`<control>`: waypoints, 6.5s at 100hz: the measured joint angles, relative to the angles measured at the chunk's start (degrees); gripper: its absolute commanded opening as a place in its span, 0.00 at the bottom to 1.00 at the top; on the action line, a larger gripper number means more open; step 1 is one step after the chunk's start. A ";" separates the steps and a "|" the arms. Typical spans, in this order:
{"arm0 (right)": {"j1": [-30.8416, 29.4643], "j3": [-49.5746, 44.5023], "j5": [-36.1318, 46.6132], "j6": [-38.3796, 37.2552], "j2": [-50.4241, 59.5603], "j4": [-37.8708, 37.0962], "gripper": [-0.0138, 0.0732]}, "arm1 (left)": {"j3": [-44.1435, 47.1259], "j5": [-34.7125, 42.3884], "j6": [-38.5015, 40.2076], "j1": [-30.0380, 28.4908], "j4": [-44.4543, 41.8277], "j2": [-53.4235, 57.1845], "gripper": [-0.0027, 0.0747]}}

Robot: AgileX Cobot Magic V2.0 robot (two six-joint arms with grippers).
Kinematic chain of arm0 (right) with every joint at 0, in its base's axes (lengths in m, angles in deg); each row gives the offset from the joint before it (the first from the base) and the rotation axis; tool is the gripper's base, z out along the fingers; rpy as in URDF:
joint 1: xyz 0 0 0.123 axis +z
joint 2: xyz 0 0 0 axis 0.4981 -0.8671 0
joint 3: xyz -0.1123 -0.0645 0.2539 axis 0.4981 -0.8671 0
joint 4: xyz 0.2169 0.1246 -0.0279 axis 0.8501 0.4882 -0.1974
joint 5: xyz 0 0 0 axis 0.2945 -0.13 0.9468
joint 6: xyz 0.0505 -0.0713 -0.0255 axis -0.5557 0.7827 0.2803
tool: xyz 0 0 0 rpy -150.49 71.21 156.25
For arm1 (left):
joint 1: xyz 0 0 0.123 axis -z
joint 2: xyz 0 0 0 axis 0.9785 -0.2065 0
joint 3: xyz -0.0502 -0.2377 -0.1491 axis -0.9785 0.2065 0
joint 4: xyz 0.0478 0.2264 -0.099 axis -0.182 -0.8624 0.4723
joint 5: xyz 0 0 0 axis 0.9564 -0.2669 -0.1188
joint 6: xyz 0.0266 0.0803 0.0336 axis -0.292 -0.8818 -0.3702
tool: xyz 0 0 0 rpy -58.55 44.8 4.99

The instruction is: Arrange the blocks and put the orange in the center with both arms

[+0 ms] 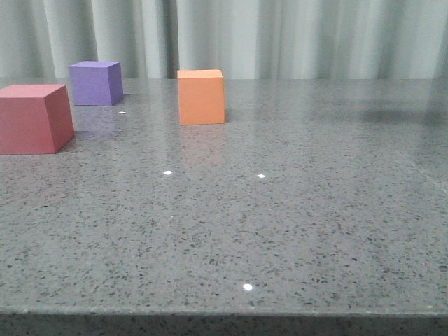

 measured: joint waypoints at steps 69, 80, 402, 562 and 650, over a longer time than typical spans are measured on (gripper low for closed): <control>-12.31 -56.15 25.63 0.13 44.87 -0.07 0.88 | 0.00 0.00 0.00 0.00 0.00 0.00 0.01; -12.31 -63.59 32.30 0.13 50.17 -0.07 0.88 | 0.00 0.00 0.00 0.00 0.00 0.00 0.01; -12.31 -75.35 53.87 0.16 57.27 -1.79 0.08 | -51.66 -44.02 0.00 0.00 4.24 -48.83 0.91; -12.31 -75.38 53.87 0.25 57.27 -1.92 0.08 | -101.05 -38.43 26.35 34.25 -9.63 -105.40 0.83; -12.31 -75.38 53.87 0.25 57.27 -1.92 0.08 | -101.57 -36.49 34.04 34.39 -14.91 -115.06 0.83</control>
